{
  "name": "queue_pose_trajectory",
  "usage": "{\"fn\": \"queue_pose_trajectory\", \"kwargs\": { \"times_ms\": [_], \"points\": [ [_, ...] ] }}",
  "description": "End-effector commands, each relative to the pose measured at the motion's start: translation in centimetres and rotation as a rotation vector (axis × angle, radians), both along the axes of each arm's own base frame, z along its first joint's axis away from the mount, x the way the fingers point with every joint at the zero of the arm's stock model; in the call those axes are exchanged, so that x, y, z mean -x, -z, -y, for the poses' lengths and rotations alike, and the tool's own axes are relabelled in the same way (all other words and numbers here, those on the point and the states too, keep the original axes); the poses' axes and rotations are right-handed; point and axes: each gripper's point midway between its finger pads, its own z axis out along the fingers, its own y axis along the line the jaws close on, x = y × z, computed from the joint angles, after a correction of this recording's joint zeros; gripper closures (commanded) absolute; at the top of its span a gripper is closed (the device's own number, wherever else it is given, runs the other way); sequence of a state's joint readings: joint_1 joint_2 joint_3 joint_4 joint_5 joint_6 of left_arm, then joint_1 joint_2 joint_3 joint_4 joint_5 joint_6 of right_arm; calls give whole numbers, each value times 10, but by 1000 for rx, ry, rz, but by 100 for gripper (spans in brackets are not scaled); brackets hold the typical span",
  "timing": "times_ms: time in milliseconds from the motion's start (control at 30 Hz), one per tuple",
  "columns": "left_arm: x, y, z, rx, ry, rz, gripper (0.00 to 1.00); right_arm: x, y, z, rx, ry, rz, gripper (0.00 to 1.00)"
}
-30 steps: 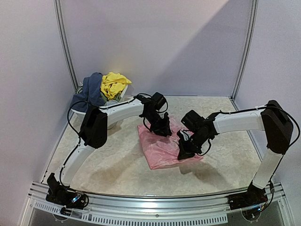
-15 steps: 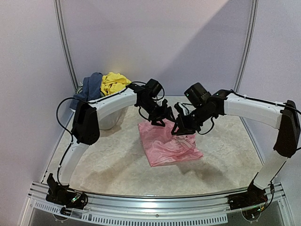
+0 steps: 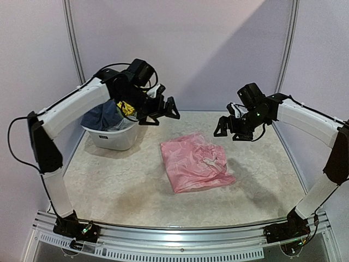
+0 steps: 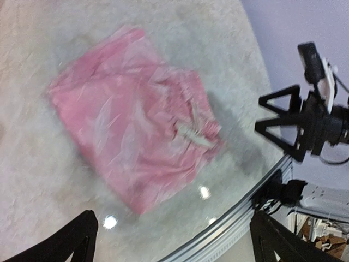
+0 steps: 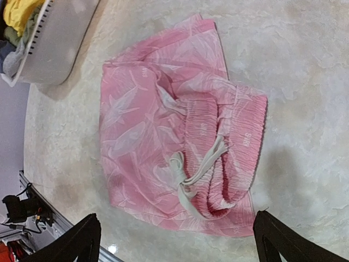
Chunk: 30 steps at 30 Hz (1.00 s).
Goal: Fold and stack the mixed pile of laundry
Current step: Smooth out the square-folded shorts at the center of the board, then place the square-folded shorts at the corner of the board.
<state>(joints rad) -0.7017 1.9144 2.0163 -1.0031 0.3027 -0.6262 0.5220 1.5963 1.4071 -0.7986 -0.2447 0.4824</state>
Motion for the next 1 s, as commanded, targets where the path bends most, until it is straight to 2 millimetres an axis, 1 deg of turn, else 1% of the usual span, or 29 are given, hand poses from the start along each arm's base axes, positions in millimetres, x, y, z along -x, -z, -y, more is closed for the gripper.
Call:
{"fn": "queue_pose_trajectory", "kwargs": {
  "times_ms": [0,67,100,133,200,233,300,333,400,433,567,700,833,967],
  "points": [
    [32,22,-55,-142,-56,-18,0,-8,41,10,103,-15,-71,1],
    [50,26,-74,-160,-79,-26,0,-14,53,8,129,-35,-85,1],
    [59,28,-83,-165,-89,-34,0,-16,64,7,145,-43,-105,1],
    [68,30,-91,-166,-101,-41,0,-20,70,7,162,-53,-105,1],
    [85,33,-106,-167,-125,-53,0,-25,89,8,206,-63,-130,1],
    [92,33,-113,-164,-138,-57,0,-27,96,9,222,-74,-136,1],
    [106,36,-126,-160,-164,-65,0,-31,111,12,250,-83,-159,1],
    [114,37,-134,-158,-176,-68,0,-31,122,13,261,-87,-179,1],
    [123,38,-144,-160,-202,-73,1,-31,135,13,263,-97,-203,1],
    [126,39,-149,-161,-214,-73,1,-29,141,11,259,-104,-218,1],
    [135,41,-160,-158,-252,-83,1,-24,155,-1,196,-129,-254,5],
    [137,41,-164,-161,-270,-85,2,-21,160,-17,101,-149,-280,13],
    [137,39,-166,-166,-284,-82,2,-20,168,-23,69,-153,-303,25],
    [135,37,-166,-163,-296,-79,3,-19,181,-22,80,-150,-322,40]
  ]
}}
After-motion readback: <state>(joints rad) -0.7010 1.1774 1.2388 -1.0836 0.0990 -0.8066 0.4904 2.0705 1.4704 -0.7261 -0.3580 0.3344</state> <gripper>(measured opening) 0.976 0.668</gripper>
